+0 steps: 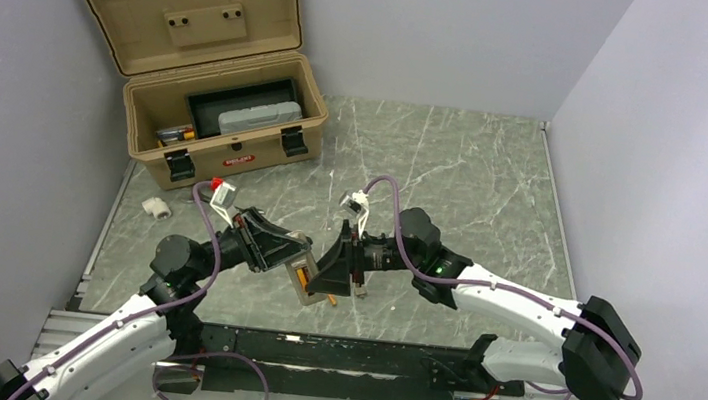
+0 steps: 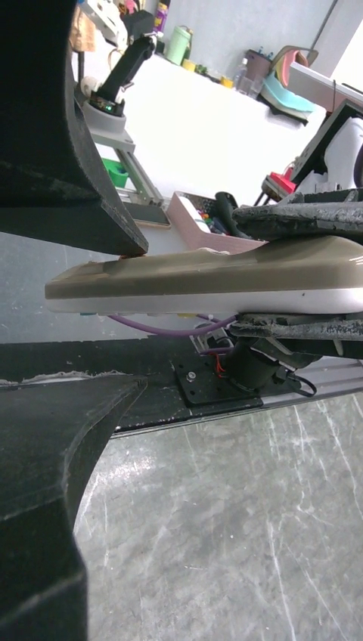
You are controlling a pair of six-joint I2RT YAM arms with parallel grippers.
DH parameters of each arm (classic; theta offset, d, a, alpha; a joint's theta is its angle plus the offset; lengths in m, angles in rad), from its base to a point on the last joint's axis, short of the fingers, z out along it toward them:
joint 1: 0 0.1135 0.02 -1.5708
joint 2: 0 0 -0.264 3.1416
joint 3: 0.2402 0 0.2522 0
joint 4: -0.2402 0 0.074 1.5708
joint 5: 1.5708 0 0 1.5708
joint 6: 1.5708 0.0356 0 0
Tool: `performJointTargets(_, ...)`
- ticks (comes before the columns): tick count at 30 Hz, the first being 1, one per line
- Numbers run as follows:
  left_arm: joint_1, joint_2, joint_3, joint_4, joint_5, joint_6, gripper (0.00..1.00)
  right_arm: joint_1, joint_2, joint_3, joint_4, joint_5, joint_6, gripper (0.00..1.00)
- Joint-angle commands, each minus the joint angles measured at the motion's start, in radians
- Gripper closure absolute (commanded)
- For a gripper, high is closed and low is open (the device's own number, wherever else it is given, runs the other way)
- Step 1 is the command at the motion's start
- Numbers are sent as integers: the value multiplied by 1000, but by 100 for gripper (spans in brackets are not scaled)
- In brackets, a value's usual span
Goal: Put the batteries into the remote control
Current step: Load the battery into the remote control.
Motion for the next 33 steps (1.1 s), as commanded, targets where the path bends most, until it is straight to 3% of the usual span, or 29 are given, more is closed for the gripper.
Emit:
performJointTargets(1, -1, -2, 40, 27, -13, 12, 100, 6, 17, 50, 70, -23, 8, 41)
performJointTargets(9, -1, -8, 42, 7, -28, 16, 100, 7, 38, 50, 86, -38, 18, 54)
performJointTargets(22, -1, -24, 12, 19, -65, -13, 100, 8, 78, 62, 94, -56, 18, 96)
performJointTargets(28, -1, -37, -5, 19, -96, -34, 100, 12, 85, 81, 61, -41, -2, 99)
performJointTargets(33, -1, -77, 0, -93, -162, -19, 100, 18, 91, 109, -24, 14, -43, 100)
